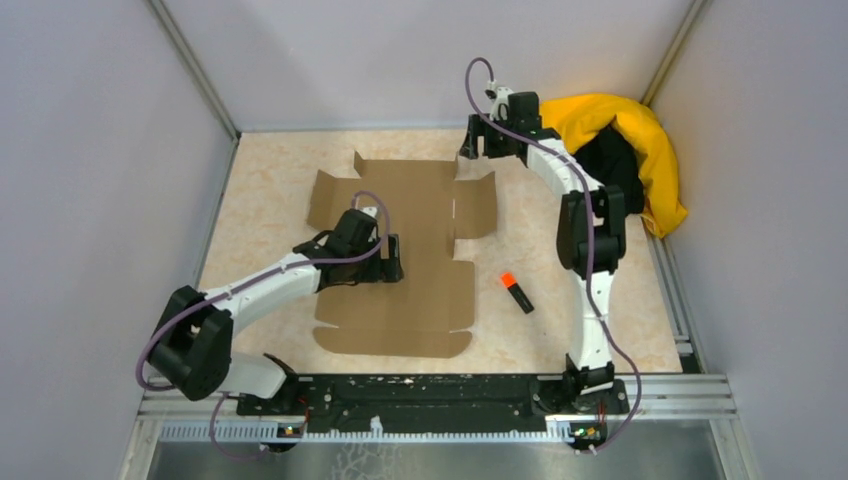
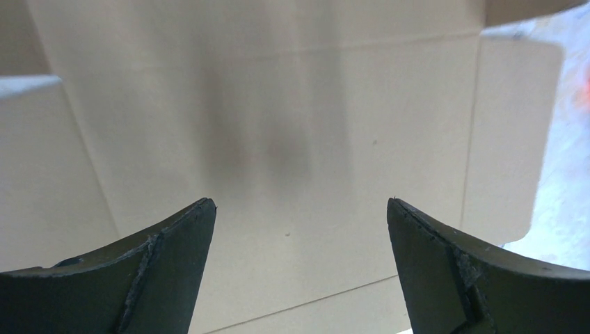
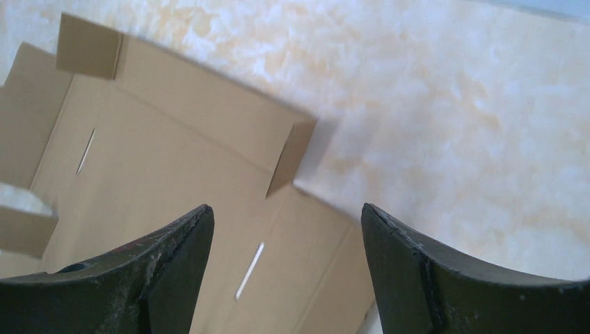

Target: Fold the paper box

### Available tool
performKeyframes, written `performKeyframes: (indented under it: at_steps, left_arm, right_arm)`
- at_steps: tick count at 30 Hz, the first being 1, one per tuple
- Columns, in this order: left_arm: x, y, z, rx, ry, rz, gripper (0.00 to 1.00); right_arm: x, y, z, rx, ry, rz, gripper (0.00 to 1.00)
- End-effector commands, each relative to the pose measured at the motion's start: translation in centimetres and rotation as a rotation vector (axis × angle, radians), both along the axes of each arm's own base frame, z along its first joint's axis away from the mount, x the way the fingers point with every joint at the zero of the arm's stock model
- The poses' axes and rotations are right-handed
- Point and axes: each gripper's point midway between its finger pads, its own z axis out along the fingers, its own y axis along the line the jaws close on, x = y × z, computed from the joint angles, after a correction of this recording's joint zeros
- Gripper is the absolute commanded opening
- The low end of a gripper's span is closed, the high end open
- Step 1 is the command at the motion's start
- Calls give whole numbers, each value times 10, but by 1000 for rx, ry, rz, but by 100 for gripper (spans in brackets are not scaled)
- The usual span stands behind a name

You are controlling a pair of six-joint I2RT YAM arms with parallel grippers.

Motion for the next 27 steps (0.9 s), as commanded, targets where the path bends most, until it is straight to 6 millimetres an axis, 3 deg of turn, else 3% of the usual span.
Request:
performKeyframes:
  at_steps: [1,10,17,22,25,26,27]
  left_arm:
    - [-14,-3,-29,40,71,3,98]
    - [-8,-7,-36,67,78,3,98]
    - [-8,-7,-40,80,86,2,99]
    - [-9,-6,-43,81,88,4,98]
    - [-10,-4,-47,89,88,9,98]
    - [-9,-4,-48,90,88,12,98]
    - [-9,-3,-50,92,87,14,98]
  right_arm:
    - [32,14,14,-57,-79,9,77]
    - [55,31,-24,-125,-32,-29,75]
    - [57,44,-48,-134,-4,-56,66]
    - [57,40,-62,-138,34,-109,43]
    - [56,35,-62,-144,42,-143,7]
    - [55,33,-62,-148,42,-150,0]
    - [53,31,-58,-152,36,-153,0]
